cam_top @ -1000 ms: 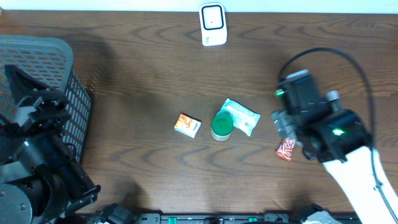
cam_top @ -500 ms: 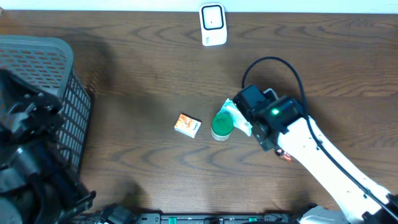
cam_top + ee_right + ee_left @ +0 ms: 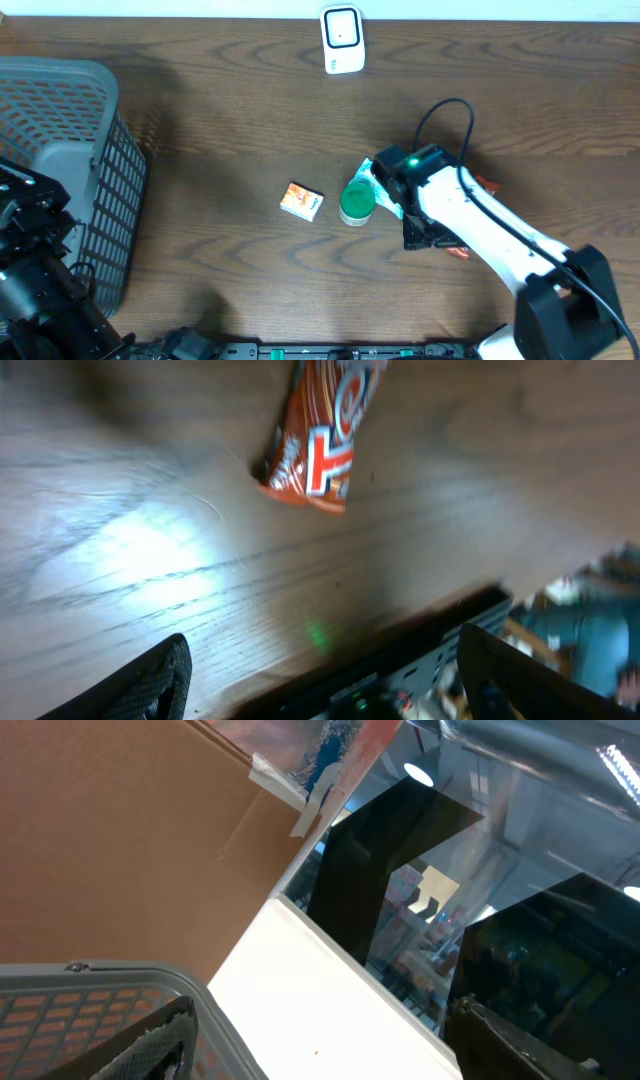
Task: Scan the item barcode
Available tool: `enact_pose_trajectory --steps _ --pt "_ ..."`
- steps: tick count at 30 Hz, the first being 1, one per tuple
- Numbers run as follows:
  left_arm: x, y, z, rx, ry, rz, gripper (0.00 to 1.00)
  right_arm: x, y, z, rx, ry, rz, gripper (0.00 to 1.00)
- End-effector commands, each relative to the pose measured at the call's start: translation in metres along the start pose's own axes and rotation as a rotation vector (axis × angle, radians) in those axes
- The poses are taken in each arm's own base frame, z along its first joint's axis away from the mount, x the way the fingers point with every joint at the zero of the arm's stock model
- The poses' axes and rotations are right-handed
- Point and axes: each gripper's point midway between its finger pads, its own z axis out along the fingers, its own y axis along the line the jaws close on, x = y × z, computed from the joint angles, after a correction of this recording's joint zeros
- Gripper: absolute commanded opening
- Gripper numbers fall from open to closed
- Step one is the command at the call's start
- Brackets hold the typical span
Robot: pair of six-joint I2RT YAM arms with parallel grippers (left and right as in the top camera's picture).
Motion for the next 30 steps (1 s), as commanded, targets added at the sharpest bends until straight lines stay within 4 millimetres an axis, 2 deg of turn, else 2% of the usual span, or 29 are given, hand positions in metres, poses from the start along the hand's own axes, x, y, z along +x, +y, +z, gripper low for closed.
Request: enact_pose_trajectory --steps 1,5,11,17,25,27,30 --pt "0.001 0.001 0.000 -0.006 -0.003 -0.003 0.81 0.013 0.000 0.026 0.073 0.099 0.156 0.81" --pt "0.001 0.001 0.000 -0.006 -0.002 -0.002 0.81 0.010 -0.006 0.048 0.159 0.154 0.206 0.82" --pt "0.001 0.002 0.000 -0.006 -0.002 -0.001 0.81 -0.003 -0.004 0.077 0.139 0.227 0.294 0.80" --pt "0.002 0.002 0.000 -0.007 -0.001 0.002 0.81 -0.018 -0.004 0.086 0.083 0.221 0.372 0.80" --pt "0.002 0.002 0.000 -0.007 0.000 0.004 0.81 -0.036 0.011 0.095 -0.001 0.192 0.425 0.79" --pt "0.002 0.002 0.000 -0.007 0.001 0.006 0.81 -0.036 0.013 0.099 0.003 0.196 0.423 0.71" --pt "0.002 0.002 0.000 -0.007 0.001 0.005 0.81 -0.033 0.014 0.105 0.020 0.218 0.413 0.42"
